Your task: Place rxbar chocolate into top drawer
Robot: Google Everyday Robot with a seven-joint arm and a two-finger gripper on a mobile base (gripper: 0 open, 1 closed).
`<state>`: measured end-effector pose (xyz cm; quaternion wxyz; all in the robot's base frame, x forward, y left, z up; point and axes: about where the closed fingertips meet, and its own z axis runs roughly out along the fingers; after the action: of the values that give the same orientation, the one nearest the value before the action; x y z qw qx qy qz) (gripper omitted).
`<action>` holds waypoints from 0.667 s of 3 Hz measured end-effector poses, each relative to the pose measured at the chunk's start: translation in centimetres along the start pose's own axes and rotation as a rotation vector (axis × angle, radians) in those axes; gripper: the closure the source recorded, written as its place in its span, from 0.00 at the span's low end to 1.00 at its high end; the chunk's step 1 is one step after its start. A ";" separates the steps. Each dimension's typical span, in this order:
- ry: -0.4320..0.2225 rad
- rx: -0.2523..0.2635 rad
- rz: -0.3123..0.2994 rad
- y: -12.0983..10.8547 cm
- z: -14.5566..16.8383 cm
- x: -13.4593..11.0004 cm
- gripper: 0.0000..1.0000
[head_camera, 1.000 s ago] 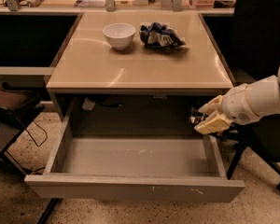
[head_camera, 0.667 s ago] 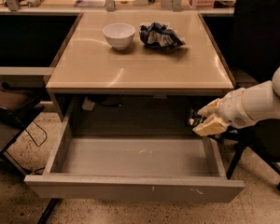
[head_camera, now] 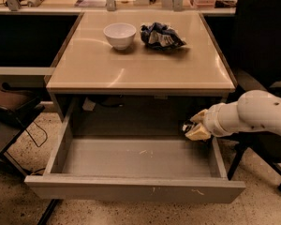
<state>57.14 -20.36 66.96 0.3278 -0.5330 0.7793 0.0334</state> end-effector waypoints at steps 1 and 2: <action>0.032 0.049 -0.006 -2.2 3.7 1.9 1.00; 0.058 0.061 0.008 -2.7 5.0 3.4 1.00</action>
Offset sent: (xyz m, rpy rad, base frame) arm 0.0498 -0.0353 -0.0725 -0.0870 -0.0132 -0.0977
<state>61.07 -22.22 61.98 0.3209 -0.5203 0.7914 -0.0044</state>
